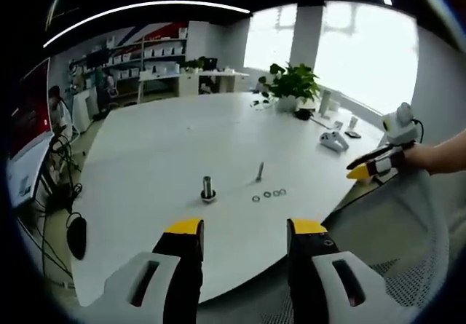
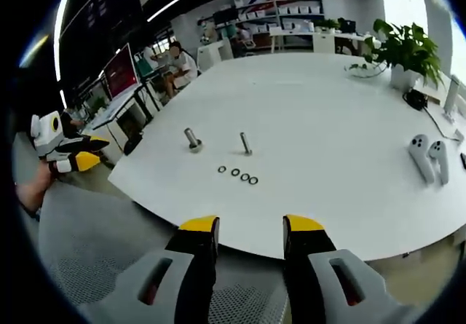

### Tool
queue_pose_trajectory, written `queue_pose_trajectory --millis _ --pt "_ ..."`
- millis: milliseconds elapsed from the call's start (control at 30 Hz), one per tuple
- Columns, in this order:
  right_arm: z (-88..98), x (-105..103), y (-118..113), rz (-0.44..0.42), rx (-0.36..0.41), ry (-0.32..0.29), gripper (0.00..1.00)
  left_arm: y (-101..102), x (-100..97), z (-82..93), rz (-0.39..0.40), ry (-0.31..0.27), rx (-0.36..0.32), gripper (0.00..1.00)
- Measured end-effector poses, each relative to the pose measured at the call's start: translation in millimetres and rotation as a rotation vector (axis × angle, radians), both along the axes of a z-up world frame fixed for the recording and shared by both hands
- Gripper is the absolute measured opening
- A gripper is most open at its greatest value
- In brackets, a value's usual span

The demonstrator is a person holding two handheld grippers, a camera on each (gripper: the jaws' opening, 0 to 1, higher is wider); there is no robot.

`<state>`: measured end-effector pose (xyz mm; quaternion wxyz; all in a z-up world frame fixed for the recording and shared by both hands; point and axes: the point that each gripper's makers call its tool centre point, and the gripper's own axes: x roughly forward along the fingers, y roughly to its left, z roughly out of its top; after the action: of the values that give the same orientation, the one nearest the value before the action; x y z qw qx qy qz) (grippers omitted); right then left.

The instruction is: Place the washer onto the threaded stud by aligning its center hole with the stud, sliding it down to the base, and recovering from edge contact or off-axis alignment until the washer reaches the visible bottom stop.

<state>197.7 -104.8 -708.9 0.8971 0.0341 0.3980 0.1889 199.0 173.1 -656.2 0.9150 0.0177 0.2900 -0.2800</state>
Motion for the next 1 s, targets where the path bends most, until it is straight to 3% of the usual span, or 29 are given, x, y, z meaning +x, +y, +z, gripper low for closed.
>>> queue_pose_trajectory --millis 500,1000 --pt "2.7 1.2 1.5 0.001 0.006 -0.015 0.38 -1.3 -2.8 -6.5 -0.022 0.019 0.031 0.44" --pt "-3.1 -2.6 6.4 0.039 -0.006 0.021 0.38 2.2 -0.9 -4.5 -0.007 0.006 0.035 0.42"
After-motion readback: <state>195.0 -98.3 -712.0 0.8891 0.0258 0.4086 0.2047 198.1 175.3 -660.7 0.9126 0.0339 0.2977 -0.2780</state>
